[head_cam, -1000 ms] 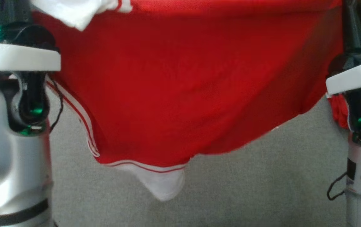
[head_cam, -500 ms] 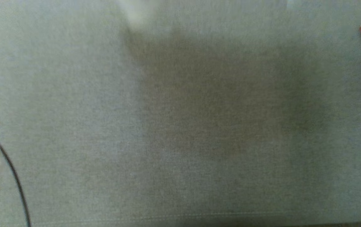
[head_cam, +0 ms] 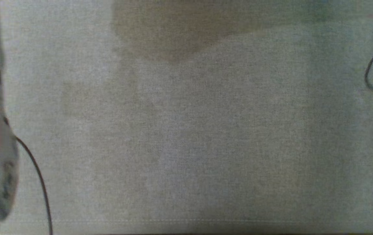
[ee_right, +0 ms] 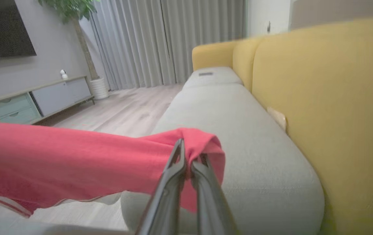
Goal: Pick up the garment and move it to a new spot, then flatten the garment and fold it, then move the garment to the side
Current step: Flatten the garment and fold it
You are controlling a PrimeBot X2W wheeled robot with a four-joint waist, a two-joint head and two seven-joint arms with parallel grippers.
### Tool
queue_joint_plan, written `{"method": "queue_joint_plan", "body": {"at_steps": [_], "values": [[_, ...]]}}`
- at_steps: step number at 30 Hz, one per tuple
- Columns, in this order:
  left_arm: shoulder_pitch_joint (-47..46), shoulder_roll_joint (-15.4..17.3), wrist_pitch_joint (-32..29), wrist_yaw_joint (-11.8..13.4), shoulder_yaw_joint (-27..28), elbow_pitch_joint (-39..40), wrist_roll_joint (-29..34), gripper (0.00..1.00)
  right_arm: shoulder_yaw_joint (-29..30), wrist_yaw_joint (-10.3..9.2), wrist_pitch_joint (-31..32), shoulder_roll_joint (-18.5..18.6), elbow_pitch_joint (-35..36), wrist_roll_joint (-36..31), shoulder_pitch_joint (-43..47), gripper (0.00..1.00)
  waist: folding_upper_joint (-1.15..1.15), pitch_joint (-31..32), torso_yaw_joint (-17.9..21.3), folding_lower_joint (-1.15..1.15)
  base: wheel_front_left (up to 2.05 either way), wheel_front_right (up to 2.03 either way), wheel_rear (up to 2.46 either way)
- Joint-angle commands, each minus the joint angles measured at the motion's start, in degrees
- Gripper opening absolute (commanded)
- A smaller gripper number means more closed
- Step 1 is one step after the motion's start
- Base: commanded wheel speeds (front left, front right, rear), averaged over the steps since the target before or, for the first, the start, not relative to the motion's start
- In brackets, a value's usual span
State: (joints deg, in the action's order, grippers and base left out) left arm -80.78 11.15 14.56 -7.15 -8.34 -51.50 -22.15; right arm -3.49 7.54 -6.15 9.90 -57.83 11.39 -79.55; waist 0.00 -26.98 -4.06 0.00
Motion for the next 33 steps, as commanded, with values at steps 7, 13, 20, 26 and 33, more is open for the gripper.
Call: {"method": "queue_joint_plan", "body": {"at_steps": [7, 13, 20, 26, 33], "values": [[13.2, 2.26, 0.42, -0.32, -3.74, 6.55, -1.07, 0.0, -7.99, -0.05, 2.71, -0.11, -4.66, 5.72, 8.67, 0.0, 0.0, 4.35, -1.1, 0.0, 0.0, 0.0, 0.0], [27.43, 4.52, 0.43, -0.33, -8.58, 10.96, -2.84, 0.0, -18.04, -0.05, 7.69, 3.28, -3.22, 12.63, 18.94, 0.0, 0.0, 9.98, -2.54, 0.0, 0.0, 0.0, 0.0], [41.69, 10.6, 0.43, -0.33, -16.99, 15.11, -3.38, 0.0, -31.01, -0.05, 13.88, 12.58, 7.22, 24.92, 32.34, 0.0, 0.0, 16.6, -3.47, 0.0, 0.0, 0.0, 0.0], [48.24, 14.11, 0.43, -0.34, -21.45, 17.35, -5.68, 0.0, -37.38, -0.05, 16.74, 18.98, 13.69, 31.58, 38.1, 0.0, 0.0, 20.04, -4.06, 0.0, 0.0, 0.0, 0.0], [54.22, 17.78, 0.11, -0.34, -25.01, 21.71, -9.4, 0.0, -41.97, -0.05, 19.59, 23.58, 19.06, 38.39, 43.24, 0.0, 0.0, 23.96, -4.57, 0.0, 0.0, 0.0, 0.0]]}}
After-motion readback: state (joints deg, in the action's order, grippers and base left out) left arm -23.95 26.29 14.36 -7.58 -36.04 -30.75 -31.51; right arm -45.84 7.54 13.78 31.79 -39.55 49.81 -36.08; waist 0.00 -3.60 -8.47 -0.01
